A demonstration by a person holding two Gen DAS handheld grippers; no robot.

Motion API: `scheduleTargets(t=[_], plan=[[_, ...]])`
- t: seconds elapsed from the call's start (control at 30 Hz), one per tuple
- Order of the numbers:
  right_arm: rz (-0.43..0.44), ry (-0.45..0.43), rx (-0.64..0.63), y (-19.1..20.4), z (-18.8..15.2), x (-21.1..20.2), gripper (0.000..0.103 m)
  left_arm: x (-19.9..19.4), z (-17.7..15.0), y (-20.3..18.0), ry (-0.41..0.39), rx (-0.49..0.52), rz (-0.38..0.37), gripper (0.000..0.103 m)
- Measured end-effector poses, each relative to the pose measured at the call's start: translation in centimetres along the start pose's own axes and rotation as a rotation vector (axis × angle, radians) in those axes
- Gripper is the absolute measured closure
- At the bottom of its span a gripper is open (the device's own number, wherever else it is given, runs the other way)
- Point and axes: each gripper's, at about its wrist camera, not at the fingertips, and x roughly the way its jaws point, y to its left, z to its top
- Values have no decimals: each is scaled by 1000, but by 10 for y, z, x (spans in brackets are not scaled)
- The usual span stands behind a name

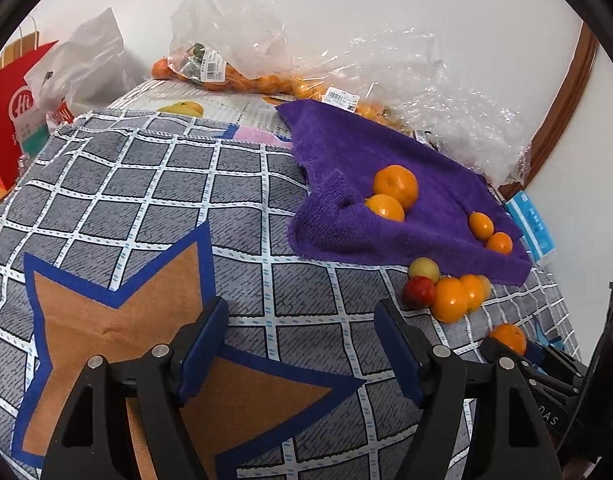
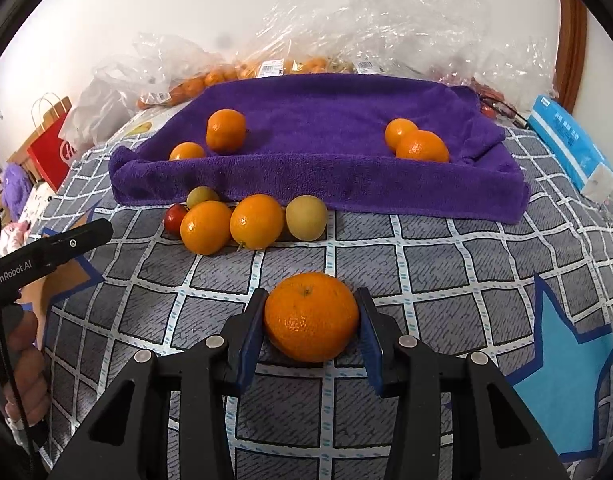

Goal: Organize fruits
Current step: 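Grasp a large orange from the row with the right tool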

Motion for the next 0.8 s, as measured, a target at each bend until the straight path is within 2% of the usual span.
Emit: scheduleTargets(t=[0.17, 0.23, 0.33, 0.57, 0.7, 0.8], plan=[[8, -9, 9, -2, -1, -1, 60, -1, -1, 0, -2, 9, -17, 31], [22, -14, 20, -4, -1, -2, 61, -3, -2, 0, 0, 9, -56, 39], [44, -24, 45, -9, -2, -4, 61, -4, -4, -1, 0, 18, -73, 45], [23, -56, 67, -12, -3, -11, 61, -11, -6, -13, -26, 81, -84, 43], [-3, -56, 73, -17, -5, -19, 61, -12, -5, -13, 5, 64, -87, 43], [-19, -56, 86, -27, -5, -25, 61, -12, -2, -23, 47, 53, -125, 41]])
